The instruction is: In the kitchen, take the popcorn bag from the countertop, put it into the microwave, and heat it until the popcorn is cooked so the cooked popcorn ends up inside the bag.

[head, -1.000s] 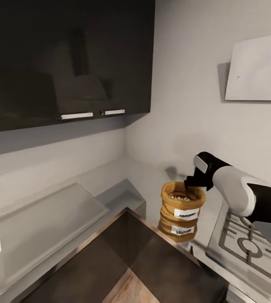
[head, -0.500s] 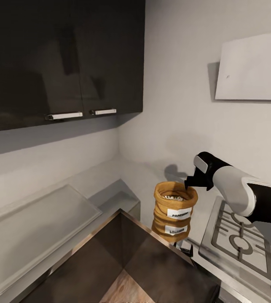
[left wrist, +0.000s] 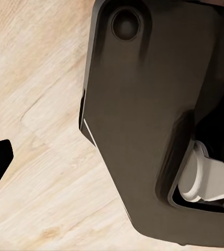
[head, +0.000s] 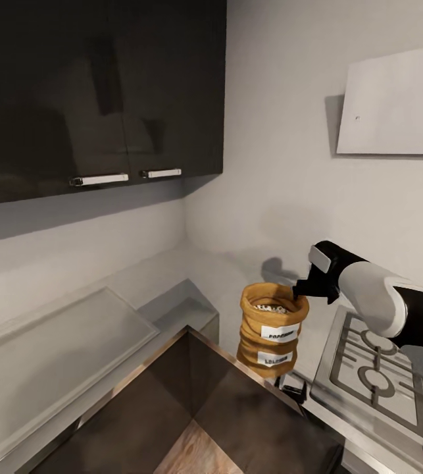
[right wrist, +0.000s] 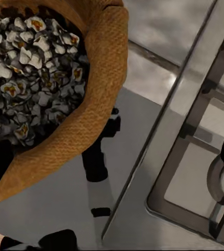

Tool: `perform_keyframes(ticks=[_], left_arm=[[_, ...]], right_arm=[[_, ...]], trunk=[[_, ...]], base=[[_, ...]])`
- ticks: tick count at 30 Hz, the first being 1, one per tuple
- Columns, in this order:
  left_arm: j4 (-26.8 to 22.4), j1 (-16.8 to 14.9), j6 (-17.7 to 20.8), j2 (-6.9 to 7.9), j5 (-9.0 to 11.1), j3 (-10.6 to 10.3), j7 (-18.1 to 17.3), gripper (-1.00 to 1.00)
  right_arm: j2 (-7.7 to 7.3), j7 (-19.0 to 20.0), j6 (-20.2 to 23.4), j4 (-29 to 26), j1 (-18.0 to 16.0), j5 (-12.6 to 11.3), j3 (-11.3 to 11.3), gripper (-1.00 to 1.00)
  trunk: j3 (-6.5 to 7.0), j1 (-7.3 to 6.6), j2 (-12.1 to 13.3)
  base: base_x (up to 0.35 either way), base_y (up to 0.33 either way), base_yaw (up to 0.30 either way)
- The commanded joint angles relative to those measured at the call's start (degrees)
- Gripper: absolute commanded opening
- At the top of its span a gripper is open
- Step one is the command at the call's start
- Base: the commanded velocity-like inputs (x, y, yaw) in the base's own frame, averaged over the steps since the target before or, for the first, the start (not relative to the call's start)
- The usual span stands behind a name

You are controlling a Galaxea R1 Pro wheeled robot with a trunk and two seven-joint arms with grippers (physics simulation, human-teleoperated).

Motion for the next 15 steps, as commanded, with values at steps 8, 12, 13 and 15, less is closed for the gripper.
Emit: perform_keyframes(ticks=[8,12,13,15], left_arm=[[-0.02,0.01,0.07,0.00,0.05,0.28,0.00,1.00],[-0.02,-0.01,0.11,-0.01,0.05,0.28,0.01,1.00],[-0.02,-0.02,0.09,-0.01,0.07,0.28,0.01,1.00],[-0.02,-0.01,0.11,-0.01,0.05,0.28,0.00,1.00]], right_arm=[[-0.01,-0.54,0.79,2.97,-0.02,0.01,-10.62,1.00],[-0.20,-0.54,0.87,3.07,-0.02,0.01,-10.96,1.00],[-0.32,-0.55,0.87,3.07,-0.02,0.01,-10.97,1.00],[-0.66,-0.57,0.88,3.07,-0.02,0.01,-10.98,1.00]], trunk=[[-0.04,0.02,-0.05],[-0.04,0.02,-0.05],[-0.04,0.02,-0.05],[-0.04,0.02,-0.05]], base=[[0.000,0.000,0.000],[0.000,0.000,0.000],[0.000,0.000,0.000],[0.150,0.000,0.000]])
